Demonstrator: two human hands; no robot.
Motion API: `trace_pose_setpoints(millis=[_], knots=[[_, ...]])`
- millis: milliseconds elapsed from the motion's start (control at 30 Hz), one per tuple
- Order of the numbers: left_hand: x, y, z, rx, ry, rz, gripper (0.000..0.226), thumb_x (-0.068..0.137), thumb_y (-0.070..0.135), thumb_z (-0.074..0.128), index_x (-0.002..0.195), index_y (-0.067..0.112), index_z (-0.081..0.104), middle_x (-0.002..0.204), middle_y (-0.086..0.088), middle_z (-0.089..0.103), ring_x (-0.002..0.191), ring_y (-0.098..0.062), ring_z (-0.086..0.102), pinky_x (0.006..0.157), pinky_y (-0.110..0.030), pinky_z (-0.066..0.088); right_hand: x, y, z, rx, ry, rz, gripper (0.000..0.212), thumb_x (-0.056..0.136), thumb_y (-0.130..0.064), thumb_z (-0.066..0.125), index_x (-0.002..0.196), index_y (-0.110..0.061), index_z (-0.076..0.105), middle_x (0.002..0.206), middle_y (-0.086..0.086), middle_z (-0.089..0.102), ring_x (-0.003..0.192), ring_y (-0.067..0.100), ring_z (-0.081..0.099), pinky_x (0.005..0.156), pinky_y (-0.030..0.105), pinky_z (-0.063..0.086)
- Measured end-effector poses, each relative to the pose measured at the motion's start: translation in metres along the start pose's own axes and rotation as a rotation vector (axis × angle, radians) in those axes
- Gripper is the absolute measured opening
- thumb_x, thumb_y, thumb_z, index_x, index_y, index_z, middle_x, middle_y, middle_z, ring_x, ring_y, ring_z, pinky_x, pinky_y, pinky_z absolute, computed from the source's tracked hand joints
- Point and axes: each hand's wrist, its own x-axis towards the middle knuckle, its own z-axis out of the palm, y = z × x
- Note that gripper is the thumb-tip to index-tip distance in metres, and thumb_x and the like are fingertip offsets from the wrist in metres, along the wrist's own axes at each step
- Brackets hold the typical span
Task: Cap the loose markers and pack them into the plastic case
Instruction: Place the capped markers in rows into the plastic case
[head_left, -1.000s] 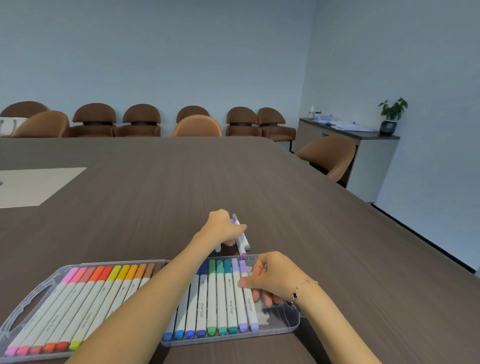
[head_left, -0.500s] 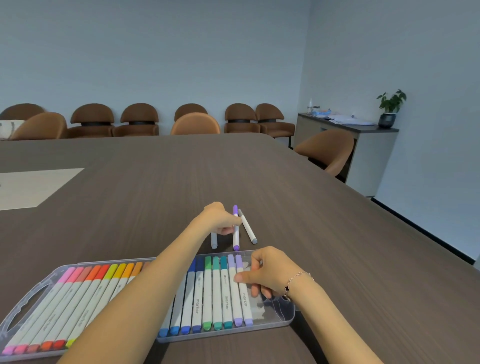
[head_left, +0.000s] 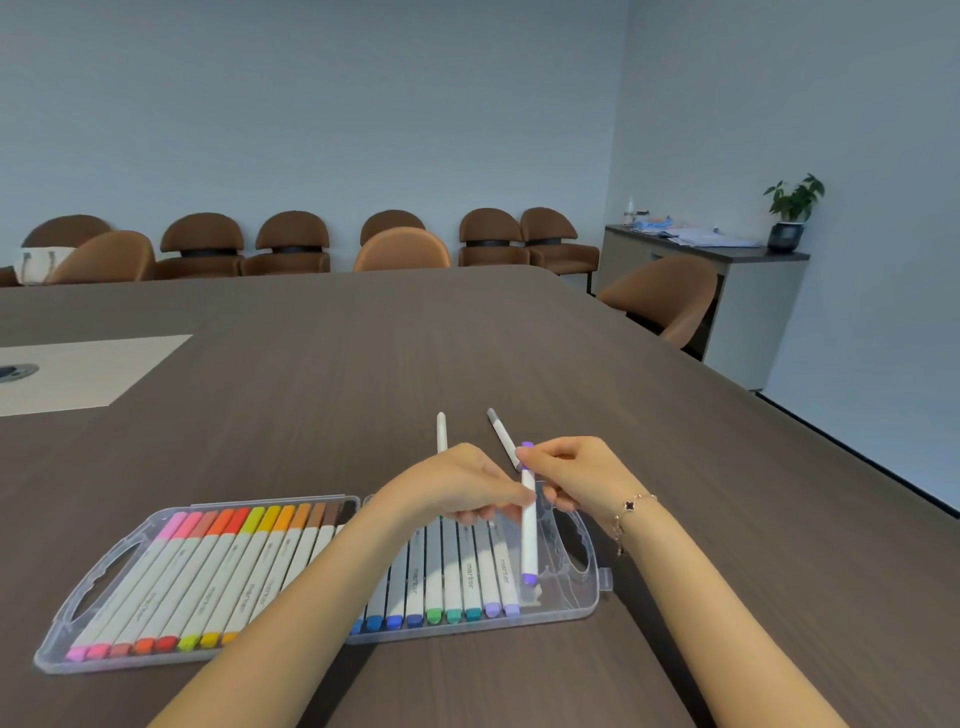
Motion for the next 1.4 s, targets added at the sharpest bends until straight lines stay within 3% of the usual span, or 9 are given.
trace_pose_setpoints(millis=[233, 367, 500, 633, 900, 1167, 1233, 1333, 1400], knots=[[-0.009, -0.019, -0.002, 0.024, 0.179, 0.184, 0.028, 0.075, 0.052, 0.071, 0.082, 0.025, 0.071, 0.073, 0.007, 0.069, 0.066, -0.002, 0.059, 0.065, -0.019, 0.05, 0.0, 0.008, -0.008, 0.016, -0.135, 0.129, 0.024, 0.084, -0.023, 0.069, 0.09, -0.001, 0.074, 0.064, 0.005, 0.067, 0.049, 0.005, 0.058, 0.059, 0.014, 0.05], [-0.018, -0.033, 0.003, 0.139, 0.167, 0.177, 0.037, 0.071, 0.057, 0.072, 0.075, 0.021, 0.061, 0.058, 0.014, 0.05, 0.052, -0.001, 0.046, 0.053, -0.015, 0.037, 0.006, 0.009, 0.0, -0.049, -0.119, 0.045, 0.025, 0.084, -0.023, 0.069, 0.094, 0.0, 0.071, 0.064, 0.006, 0.066, 0.049, 0.006, 0.058, 0.071, 0.02, 0.055], [-0.02, -0.04, 0.025, 0.247, 0.167, 0.159, 0.043, 0.068, 0.056, 0.073, 0.063, 0.021, 0.048, 0.056, 0.008, 0.041, 0.052, -0.007, 0.038, 0.053, -0.021, 0.034, 0.012, 0.011, 0.008, -0.125, -0.157, 0.005, 0.024, 0.085, -0.017, 0.068, 0.107, -0.01, 0.061, 0.067, 0.009, 0.064, 0.048, 0.011, 0.057, 0.054, 0.018, 0.053], [-0.018, -0.041, 0.029, 0.231, 0.221, 0.168, 0.046, 0.068, 0.052, 0.075, 0.059, 0.021, 0.042, 0.054, 0.006, 0.037, 0.053, -0.01, 0.037, 0.056, -0.026, 0.035, 0.015, 0.019, 0.014, -0.343, -0.089, -0.148, 0.02, 0.082, -0.028, 0.071, 0.098, -0.017, 0.068, 0.067, 0.002, 0.066, 0.049, 0.006, 0.053, 0.048, 0.011, 0.046], [-0.019, -0.043, 0.03, 0.214, 0.212, 0.173, 0.048, 0.069, 0.051, 0.075, 0.056, 0.02, 0.04, 0.052, 0.007, 0.035, 0.051, -0.009, 0.035, 0.054, -0.024, 0.033, 0.017, 0.026, 0.002, -0.63, -0.165, -0.309, 0.028, 0.076, -0.044, 0.072, 0.103, -0.038, 0.069, 0.094, -0.011, 0.054, 0.086, 0.009, 0.053, 0.074, 0.022, 0.05], [-0.017, -0.043, 0.025, 0.206, 0.151, 0.191, 0.045, 0.073, 0.048, 0.074, 0.056, 0.021, 0.043, 0.052, 0.008, 0.038, 0.049, -0.006, 0.036, 0.052, -0.019, 0.033, 0.021, 0.027, 0.001, -0.646, -0.211, -0.289, 0.027, 0.075, -0.045, 0.072, 0.1, -0.034, 0.065, 0.097, -0.007, 0.056, 0.089, 0.009, 0.055, 0.082, 0.026, 0.052], [-0.013, -0.038, 0.01, 0.135, 0.266, 0.201, 0.037, 0.079, 0.044, 0.07, 0.06, 0.02, 0.049, 0.054, 0.011, 0.043, 0.051, -0.003, 0.04, 0.055, -0.015, 0.035, 0.028, 0.024, -0.003, -0.508, -0.152, -0.275, 0.025, 0.076, -0.041, 0.073, 0.098, -0.029, 0.067, 0.093, -0.006, 0.06, 0.081, 0.005, 0.056, 0.072, 0.017, 0.048], [0.015, -0.038, -0.032, 0.028, 0.648, 0.147, 0.03, 0.089, 0.034, 0.061, 0.067, 0.016, 0.054, 0.062, 0.006, 0.051, 0.06, -0.006, 0.049, 0.066, -0.021, 0.043, 0.043, 0.017, -0.009, -0.402, 0.084, -0.249, 0.014, 0.088, -0.034, 0.062, 0.096, -0.024, 0.068, 0.085, -0.009, 0.062, 0.072, 0.003, 0.055, 0.057, 0.007, 0.04], [0.042, -0.043, -0.053, 0.113, 0.688, 0.034, 0.033, 0.091, 0.034, 0.058, 0.066, 0.013, 0.053, 0.064, -0.001, 0.052, 0.062, -0.012, 0.05, 0.058, -0.02, 0.042, 0.051, 0.018, -0.009, -0.414, 0.16, -0.262, 0.015, 0.092, -0.029, 0.056, 0.098, -0.023, 0.068, 0.086, -0.011, 0.061, 0.074, 0.002, 0.055, 0.058, 0.005, 0.038]])
